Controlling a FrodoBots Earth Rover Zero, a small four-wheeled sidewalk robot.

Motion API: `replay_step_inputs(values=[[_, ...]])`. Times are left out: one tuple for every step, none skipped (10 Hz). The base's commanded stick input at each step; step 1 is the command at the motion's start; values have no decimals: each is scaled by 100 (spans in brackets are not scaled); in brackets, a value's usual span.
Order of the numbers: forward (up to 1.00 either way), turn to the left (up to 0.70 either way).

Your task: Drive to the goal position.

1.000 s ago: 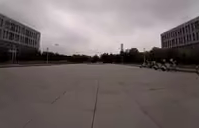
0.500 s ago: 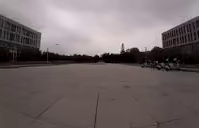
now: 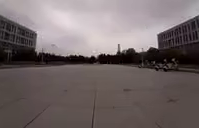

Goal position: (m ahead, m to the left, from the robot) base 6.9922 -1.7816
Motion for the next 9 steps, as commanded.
replay_step_inputs(values=[[70, 0], [70, 0], [70, 0], [70, -4], [70, -12], [70, -20], [70, -27], [70, -35], [70, -17]])
